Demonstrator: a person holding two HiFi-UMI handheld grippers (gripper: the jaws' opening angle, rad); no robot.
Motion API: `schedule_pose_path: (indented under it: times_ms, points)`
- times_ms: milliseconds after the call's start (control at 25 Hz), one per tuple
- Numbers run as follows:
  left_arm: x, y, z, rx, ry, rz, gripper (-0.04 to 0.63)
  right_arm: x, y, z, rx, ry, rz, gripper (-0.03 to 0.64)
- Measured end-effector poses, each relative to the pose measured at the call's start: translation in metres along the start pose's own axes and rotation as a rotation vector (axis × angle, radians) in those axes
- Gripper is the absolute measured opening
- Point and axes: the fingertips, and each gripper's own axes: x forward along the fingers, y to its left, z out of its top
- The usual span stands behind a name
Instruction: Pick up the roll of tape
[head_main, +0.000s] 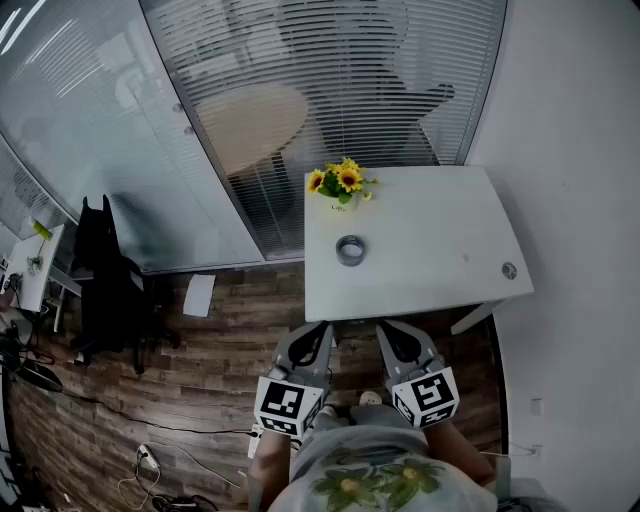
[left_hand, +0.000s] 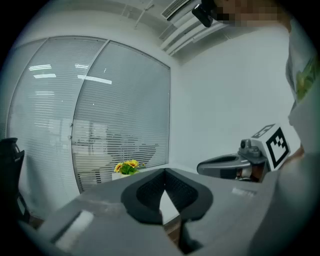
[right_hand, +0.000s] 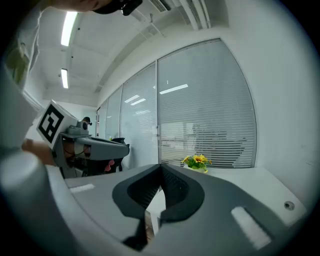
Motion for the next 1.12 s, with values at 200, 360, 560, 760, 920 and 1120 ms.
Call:
schedule_pose_path:
  times_ms: [200, 360, 560, 760, 920, 1120]
  points:
    - [0.014, 0.001, -0.006, -0.013, -0.01, 0.013, 0.005, 0.007, -0.007, -0.005, -0.012, -0.003, 0.022, 0.0]
    - [0.026, 0.0, -0.016, -0.049, 0.002, 0.026, 0.005, 0.009, -0.018, -0.009, -0.015, -0.004, 0.04, 0.0]
    - [0.035, -0.001, -0.032, -0.076, 0.032, 0.057, 0.005, 0.014, -0.026, -0.016, -0.037, -0.005, 0.06, 0.0]
    - [0.044, -0.002, -0.041, -0.033, 0.076, 0.041, 0.005, 0.023, -0.032, -0.027, -0.02, 0.016, 0.072, 0.0]
    - [0.06, 0.014, -0.041, -0.03, 0.091, 0.034, 0.005, 0.041, -0.039, -0.026, -0.02, 0.023, 0.072, 0.0]
    - [0.089, 0.041, -0.031, 0.001, 0.102, -0.013, 0.006, 0.073, -0.058, -0.024, -0.006, 0.033, 0.035, 0.0]
